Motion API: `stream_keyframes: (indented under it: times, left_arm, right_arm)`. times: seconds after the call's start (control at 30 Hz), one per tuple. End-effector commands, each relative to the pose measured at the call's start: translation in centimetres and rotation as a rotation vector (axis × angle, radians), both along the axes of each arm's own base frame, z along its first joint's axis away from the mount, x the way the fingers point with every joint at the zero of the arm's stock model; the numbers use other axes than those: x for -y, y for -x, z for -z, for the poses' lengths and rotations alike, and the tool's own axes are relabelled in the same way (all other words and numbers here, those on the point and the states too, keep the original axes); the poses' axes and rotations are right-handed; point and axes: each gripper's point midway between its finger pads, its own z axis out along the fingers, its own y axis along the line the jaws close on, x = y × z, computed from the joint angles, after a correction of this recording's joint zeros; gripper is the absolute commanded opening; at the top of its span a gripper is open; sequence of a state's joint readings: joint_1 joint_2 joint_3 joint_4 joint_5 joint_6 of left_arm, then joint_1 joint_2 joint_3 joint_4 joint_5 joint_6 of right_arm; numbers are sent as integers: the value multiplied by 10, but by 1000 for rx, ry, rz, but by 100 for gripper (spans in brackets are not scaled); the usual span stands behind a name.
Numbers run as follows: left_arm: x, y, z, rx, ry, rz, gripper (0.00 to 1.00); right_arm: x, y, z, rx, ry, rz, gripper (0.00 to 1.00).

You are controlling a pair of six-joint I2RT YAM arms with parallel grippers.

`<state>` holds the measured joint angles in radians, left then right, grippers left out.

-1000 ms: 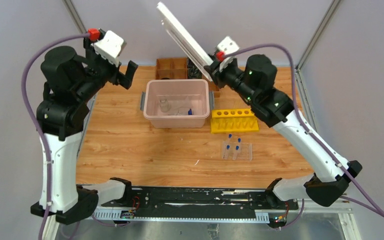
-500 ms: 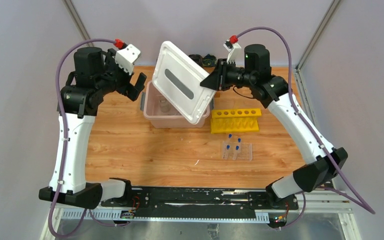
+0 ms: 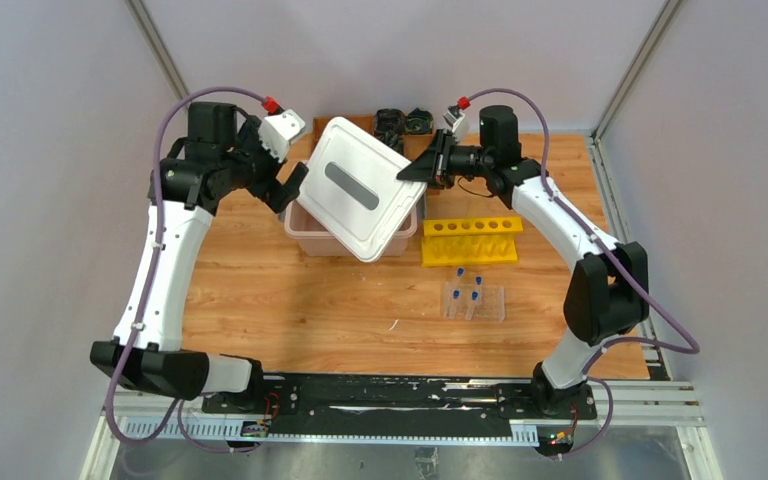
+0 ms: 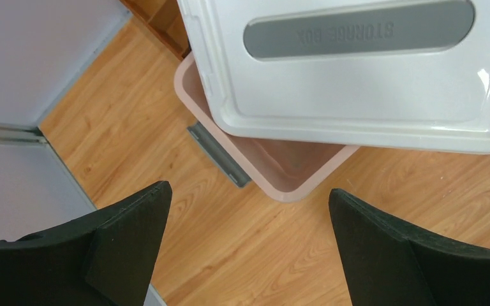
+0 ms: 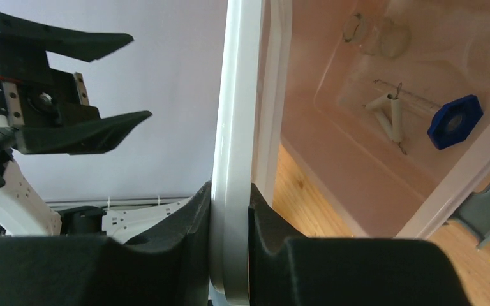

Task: Organize the chemistry lab equipment

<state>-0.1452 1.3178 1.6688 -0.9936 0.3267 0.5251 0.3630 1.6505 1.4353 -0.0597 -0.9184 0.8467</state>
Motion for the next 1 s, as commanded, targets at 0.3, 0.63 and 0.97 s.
stream_keyframes:
  times: [0.3,0.63,0.97]
  left_arm:
    - [-15,-50,72,-144,-141,-30,97]
    - [-7,-57,41,-108,-3,-43,97]
    - [-14,-43,17,-60,30,-101,98]
  right_arm:
    - [-3,-34,26,-126,-48,-39,0]
    - [12,-39,3,-100,-136,-43,0]
    - [5,-36,-37,-71,-316,-95,0]
